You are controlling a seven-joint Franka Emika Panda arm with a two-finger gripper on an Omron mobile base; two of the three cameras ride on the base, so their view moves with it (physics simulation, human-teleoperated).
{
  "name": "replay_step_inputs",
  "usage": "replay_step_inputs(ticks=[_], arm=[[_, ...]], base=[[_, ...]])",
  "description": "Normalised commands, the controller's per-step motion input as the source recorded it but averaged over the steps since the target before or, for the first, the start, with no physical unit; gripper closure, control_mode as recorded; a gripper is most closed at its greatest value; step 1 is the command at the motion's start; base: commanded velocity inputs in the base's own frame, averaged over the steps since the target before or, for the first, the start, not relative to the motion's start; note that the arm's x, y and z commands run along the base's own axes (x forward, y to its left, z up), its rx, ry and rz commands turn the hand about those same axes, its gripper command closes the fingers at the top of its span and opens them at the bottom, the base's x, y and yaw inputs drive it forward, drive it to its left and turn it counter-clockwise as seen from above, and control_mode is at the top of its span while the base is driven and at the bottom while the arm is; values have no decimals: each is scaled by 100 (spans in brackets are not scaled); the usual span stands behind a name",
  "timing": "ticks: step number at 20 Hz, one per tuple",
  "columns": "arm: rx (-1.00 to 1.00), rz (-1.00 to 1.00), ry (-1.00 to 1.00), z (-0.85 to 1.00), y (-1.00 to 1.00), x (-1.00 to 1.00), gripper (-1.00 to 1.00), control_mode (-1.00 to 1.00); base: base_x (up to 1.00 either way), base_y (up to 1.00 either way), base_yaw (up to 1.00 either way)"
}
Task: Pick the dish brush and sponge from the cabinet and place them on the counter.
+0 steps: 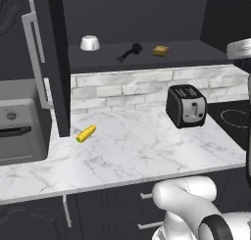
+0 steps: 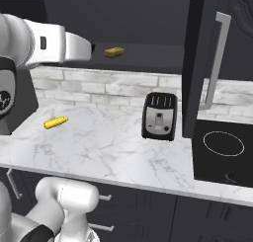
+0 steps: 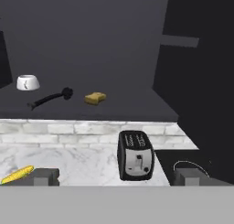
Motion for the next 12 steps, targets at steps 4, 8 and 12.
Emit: replay_step_inputs(ticks=[4,8,12], arm=[[1,2,-27,-9,0,-11,-100,-100],[6,-3,-12,5,-3,5,-100,-100],[19,-2,-1,18,0,7,-100,-100]], base=[[0,0,0],[0,0,0],[0,0,0]])
